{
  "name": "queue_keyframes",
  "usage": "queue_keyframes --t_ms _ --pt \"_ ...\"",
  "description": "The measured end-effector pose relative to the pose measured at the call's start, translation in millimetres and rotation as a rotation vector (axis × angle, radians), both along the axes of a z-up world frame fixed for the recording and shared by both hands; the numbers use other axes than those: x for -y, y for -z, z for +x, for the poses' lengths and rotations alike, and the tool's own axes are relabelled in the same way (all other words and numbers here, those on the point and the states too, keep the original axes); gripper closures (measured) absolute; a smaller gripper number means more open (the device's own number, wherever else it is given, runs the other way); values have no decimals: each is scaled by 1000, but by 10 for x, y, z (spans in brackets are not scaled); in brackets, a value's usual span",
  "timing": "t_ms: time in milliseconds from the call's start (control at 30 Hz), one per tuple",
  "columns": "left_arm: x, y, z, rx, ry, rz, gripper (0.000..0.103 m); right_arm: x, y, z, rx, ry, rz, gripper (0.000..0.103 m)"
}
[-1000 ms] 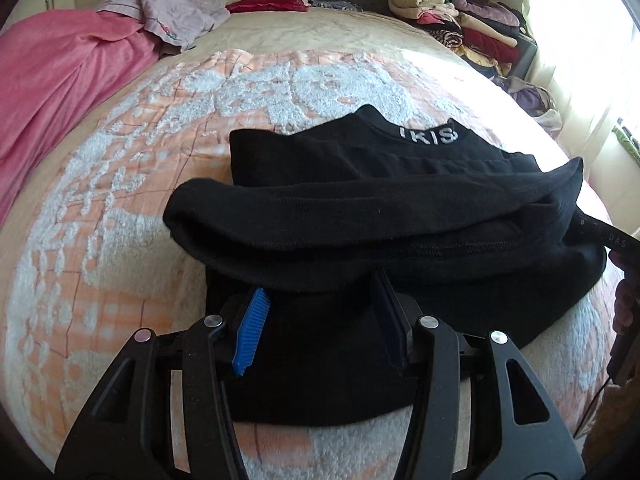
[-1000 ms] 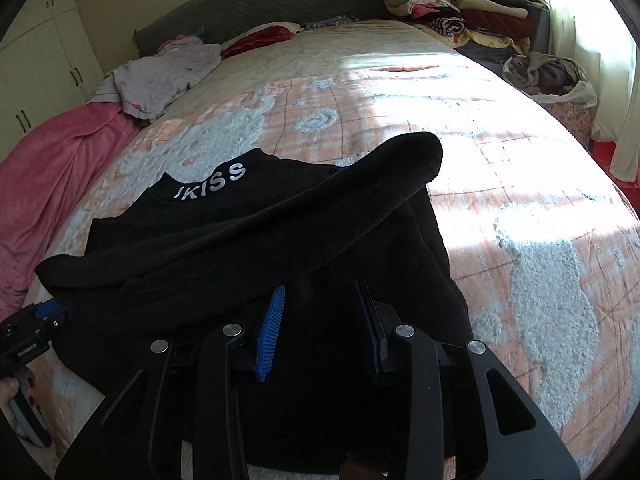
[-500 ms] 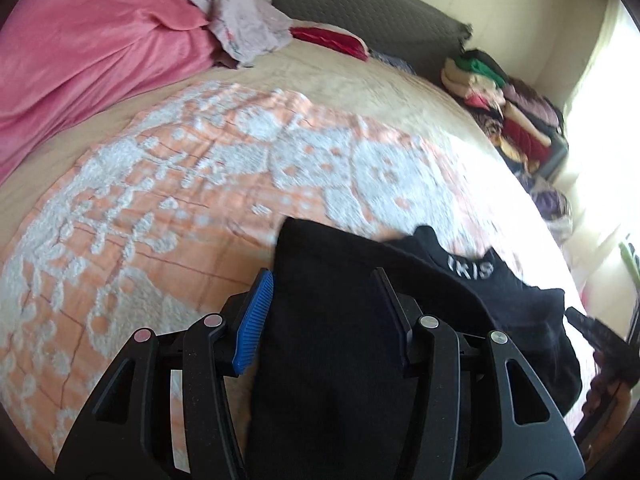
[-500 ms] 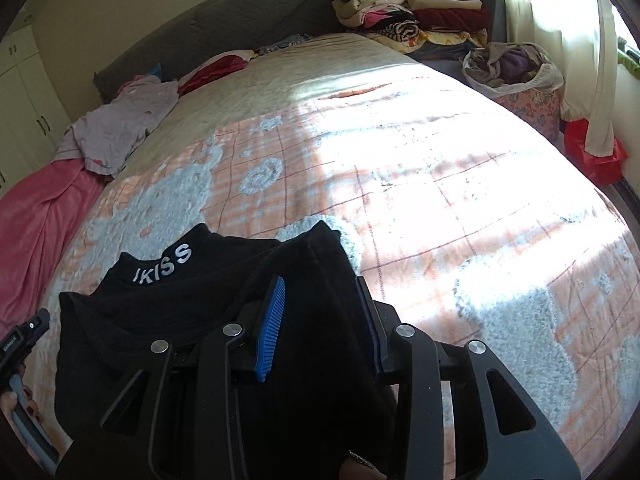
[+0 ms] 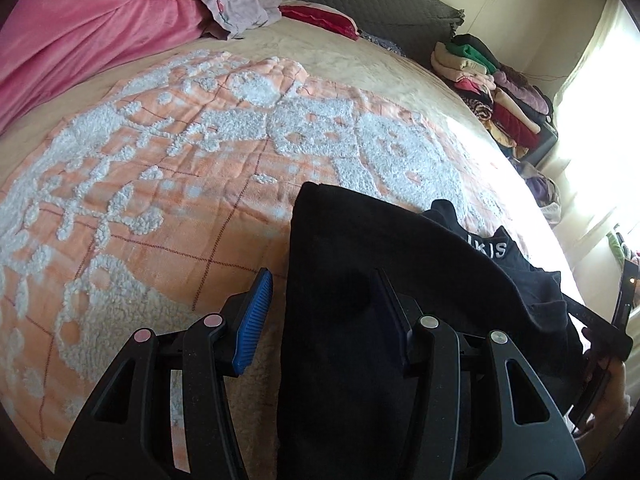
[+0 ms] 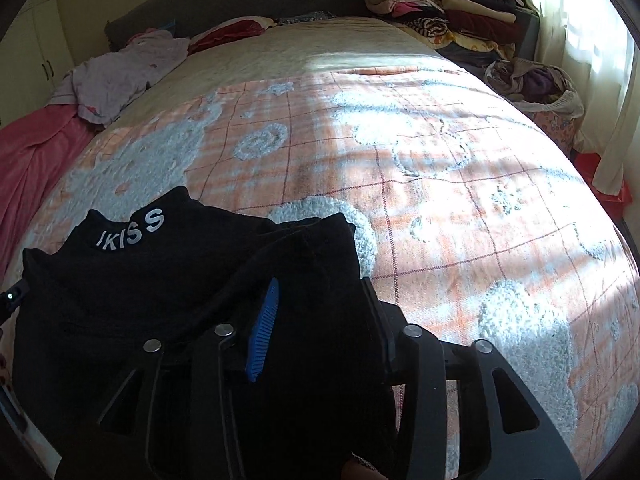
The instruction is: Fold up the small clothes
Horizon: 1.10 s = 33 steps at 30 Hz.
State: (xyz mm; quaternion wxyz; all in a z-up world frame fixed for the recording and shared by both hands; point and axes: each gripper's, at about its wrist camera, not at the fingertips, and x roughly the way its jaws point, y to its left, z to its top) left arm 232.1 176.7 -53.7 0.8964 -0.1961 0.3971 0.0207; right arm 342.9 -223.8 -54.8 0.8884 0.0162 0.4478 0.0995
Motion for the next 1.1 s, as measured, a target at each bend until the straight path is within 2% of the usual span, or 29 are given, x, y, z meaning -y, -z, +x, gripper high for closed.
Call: queue_keyframes --t_ms 33,100,200,233,300,433,567,667,767,833,933,1100 --pt "16 -4 -1 1 5 5 62 -4 0 -5 6 2 5 76" --pt "52 -34 -6 7 21 23 81 13 -23 -28 18 6 19 82" --pt "66 -79 -24 12 27 49 96 71 -107 -74 33 15 51 88" --pt "63 -102 -39 17 26 56 98 92 -147 -92 40 16 60 89" --pt "53 -151 -70 34 30 58 99 148 -233 -135 58 18 75 94" --pt "57 -300 -139 91 37 87 100 301 -431 -183 90 35 156 94" --pt "-2 -372 -141 121 -1 93 100 474 -588 -147 121 66 236 95" --pt "-25 -314 -62 106 -19 99 100 607 -449 -14 70 123 229 96" --pt "-22 -108 49 40 -25 103 100 606 -118 110 -38 172 191 96" --pt "-21 -9 84 13 -24 106 100 590 60 127 -70 192 194 96" --pt "-39 -2 69 16 -20 100 100 593 122 114 -67 218 221 96" --pt "-15 -74 34 26 -5 120 98 526 26 67 -33 190 164 94"
